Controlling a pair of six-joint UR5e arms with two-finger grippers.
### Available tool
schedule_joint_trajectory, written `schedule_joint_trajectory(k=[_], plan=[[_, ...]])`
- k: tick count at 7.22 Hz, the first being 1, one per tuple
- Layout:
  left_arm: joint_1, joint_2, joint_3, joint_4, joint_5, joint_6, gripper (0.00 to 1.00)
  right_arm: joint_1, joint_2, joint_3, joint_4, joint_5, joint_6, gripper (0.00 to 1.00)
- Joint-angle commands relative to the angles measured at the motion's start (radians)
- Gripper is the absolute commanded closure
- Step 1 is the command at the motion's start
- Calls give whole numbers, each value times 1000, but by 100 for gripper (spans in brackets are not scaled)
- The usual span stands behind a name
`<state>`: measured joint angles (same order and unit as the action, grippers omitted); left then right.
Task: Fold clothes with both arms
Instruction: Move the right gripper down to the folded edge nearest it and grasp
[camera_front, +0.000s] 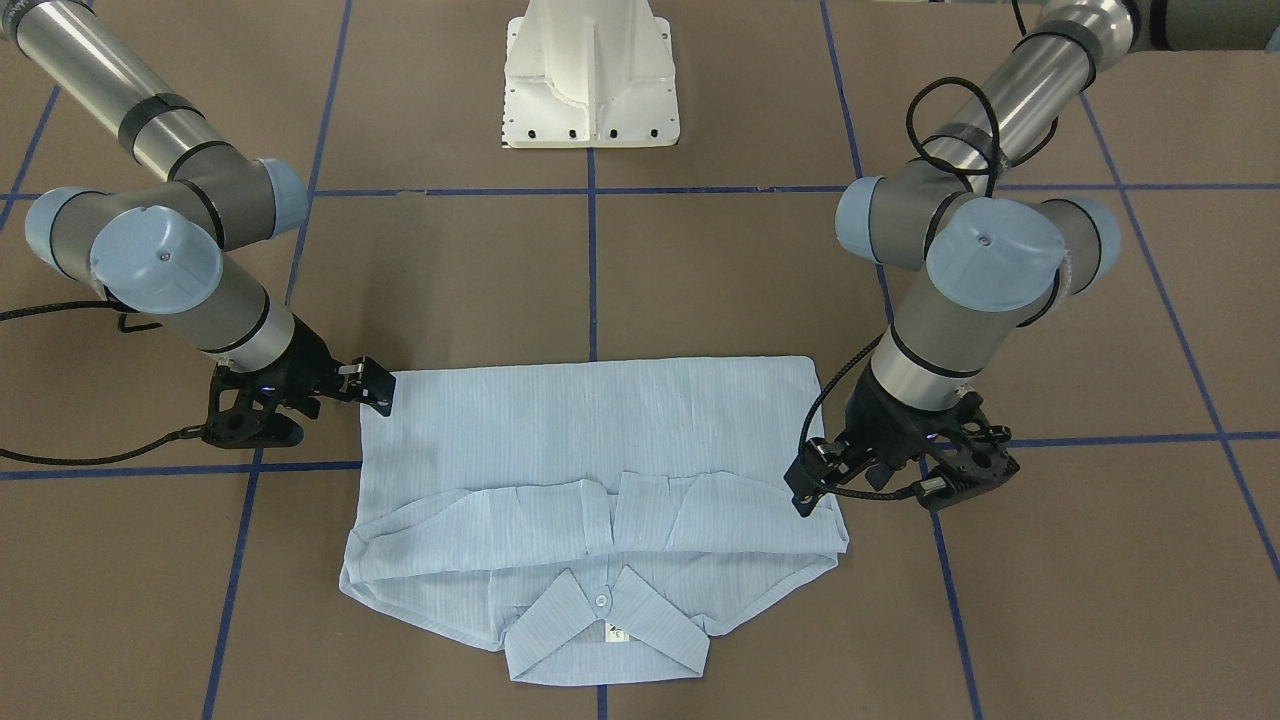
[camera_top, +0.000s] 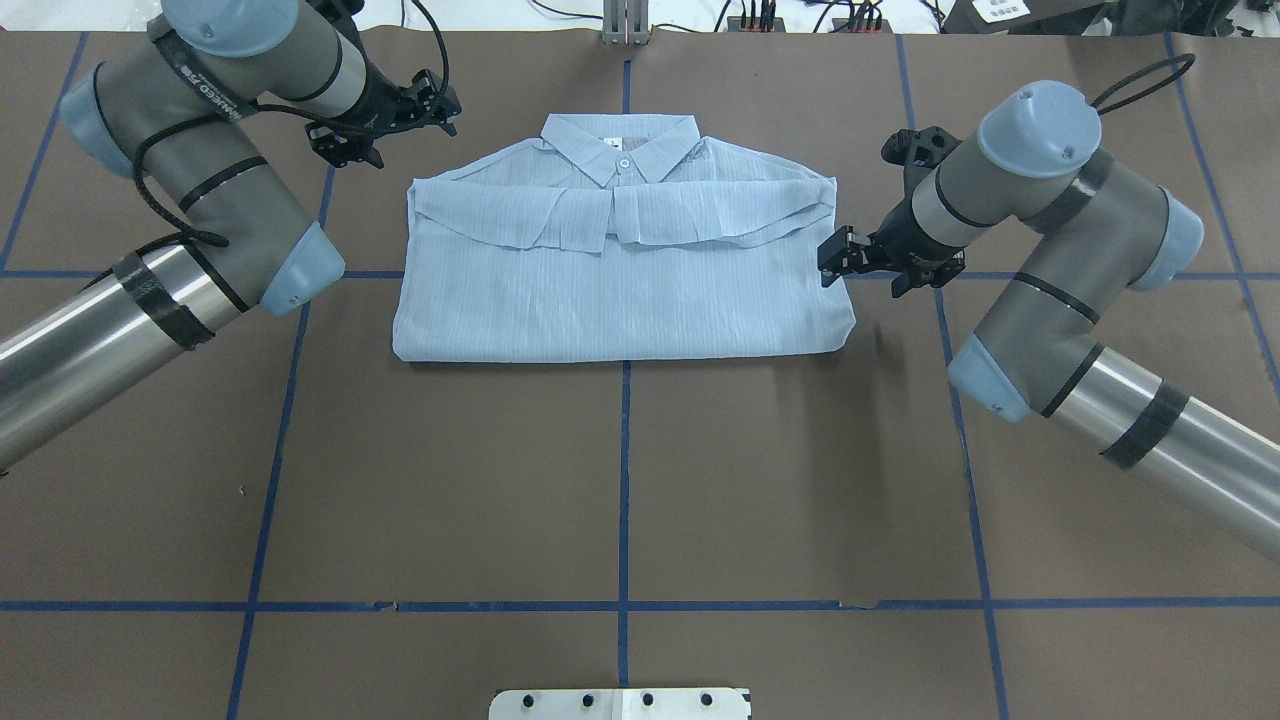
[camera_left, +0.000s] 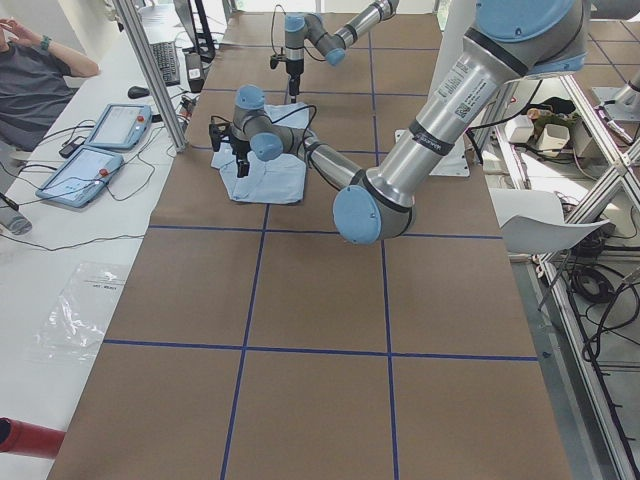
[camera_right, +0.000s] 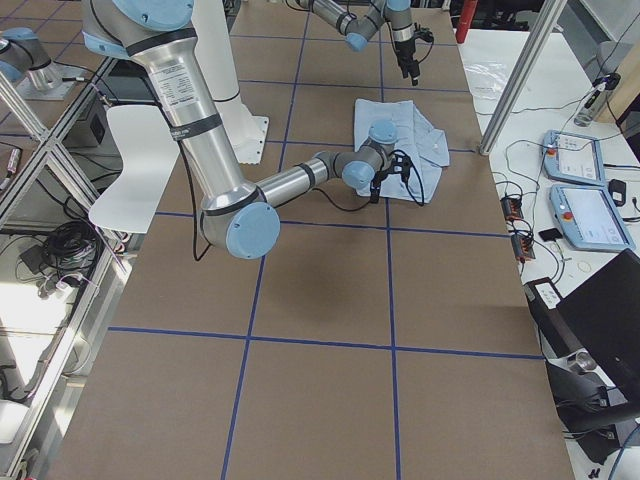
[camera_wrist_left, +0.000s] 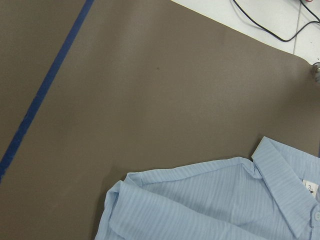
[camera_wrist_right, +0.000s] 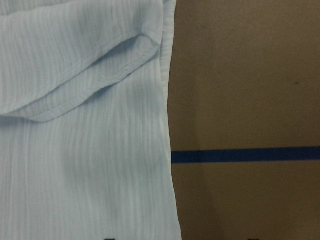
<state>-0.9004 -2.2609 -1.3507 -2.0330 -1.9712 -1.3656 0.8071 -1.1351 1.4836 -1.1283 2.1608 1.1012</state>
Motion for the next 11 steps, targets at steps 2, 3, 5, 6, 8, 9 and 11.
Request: schedule_joint_trajectory(k=[2, 3, 5, 6, 8, 9, 11], plan=[[0, 14, -4, -1, 2, 0, 1, -23, 0, 1, -5, 4, 0, 59], [0, 17, -4, -1, 2, 0, 1, -29, 1, 3, -5, 4, 0, 59], [-2, 17, -4, -1, 2, 0, 1, -35, -2, 1, -7, 8, 0, 58], [-2, 17, -7, -1, 3, 0, 1, -37, -3, 3, -8, 10, 0, 58], [-2, 21, -13, -1, 2, 0, 1, -37, -3, 4, -10, 31, -1, 99], [-3, 21, -16, 0, 3, 0, 2, -33, -5, 16, -10, 49, -1, 100], [-5, 61, -77, 5, 2, 0, 3, -31, -136, 193, 1, 70, -15, 100]])
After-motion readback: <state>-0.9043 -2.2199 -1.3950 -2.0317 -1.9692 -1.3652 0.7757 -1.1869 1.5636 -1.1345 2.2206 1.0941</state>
